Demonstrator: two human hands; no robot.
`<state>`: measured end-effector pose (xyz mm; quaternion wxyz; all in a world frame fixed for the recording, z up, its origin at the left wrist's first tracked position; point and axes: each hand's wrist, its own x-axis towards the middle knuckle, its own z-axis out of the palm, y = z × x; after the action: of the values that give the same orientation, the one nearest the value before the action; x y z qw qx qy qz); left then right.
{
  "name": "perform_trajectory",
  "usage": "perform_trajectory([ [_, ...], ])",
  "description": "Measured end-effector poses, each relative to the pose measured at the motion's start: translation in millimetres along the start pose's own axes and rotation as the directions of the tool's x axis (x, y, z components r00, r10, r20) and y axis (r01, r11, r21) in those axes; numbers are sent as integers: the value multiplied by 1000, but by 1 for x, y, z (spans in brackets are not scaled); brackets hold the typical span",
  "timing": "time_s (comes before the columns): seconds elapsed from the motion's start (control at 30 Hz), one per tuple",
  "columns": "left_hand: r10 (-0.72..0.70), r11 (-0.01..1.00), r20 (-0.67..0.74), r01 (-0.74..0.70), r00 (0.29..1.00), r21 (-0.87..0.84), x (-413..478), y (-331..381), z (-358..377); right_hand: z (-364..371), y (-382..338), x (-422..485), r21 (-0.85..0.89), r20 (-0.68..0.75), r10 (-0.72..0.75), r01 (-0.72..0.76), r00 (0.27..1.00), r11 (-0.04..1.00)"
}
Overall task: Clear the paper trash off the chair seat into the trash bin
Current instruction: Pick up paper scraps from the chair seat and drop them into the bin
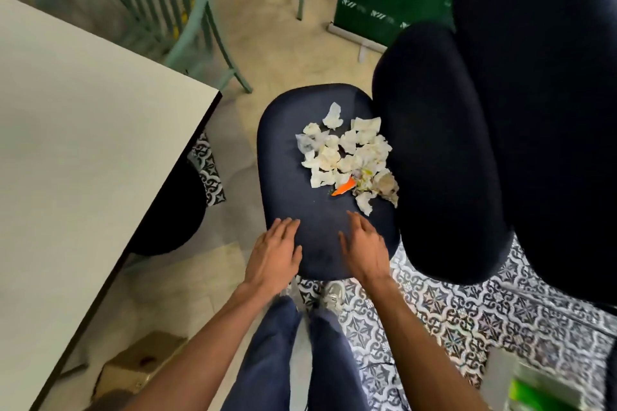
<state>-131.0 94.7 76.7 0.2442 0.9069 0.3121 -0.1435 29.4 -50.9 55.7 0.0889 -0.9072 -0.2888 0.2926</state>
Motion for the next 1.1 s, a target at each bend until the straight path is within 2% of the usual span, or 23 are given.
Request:
perform_trajectory([
  [0.2, 41, 999, 58, -42, 997, 19, 64, 34, 19, -3, 38, 50, -26, 43, 44, -43, 998, 999],
  [0.47, 36, 999, 93, -39, 995, 35, 146, 82, 60, 22, 89, 125, -118, 98, -24, 35, 995, 992],
  [0.63, 126, 987, 81, -134, 989, 89, 197, 104, 81, 48, 118, 151, -31, 131, -53, 57, 990, 998],
  [0.73, 191, 969, 65, -198, 979, 144, 227, 112, 91, 62, 133, 150, -34, 143, -49, 54, 989, 998],
  [0.93, 339, 874, 161, -373, 927, 312, 264, 122, 103, 85, 154, 151, -26, 126, -95, 99, 987, 995],
  [1.1, 367, 848, 173, -405, 914, 342, 288, 125, 111, 83, 156, 159, -80, 152, -133, 147, 979, 986],
])
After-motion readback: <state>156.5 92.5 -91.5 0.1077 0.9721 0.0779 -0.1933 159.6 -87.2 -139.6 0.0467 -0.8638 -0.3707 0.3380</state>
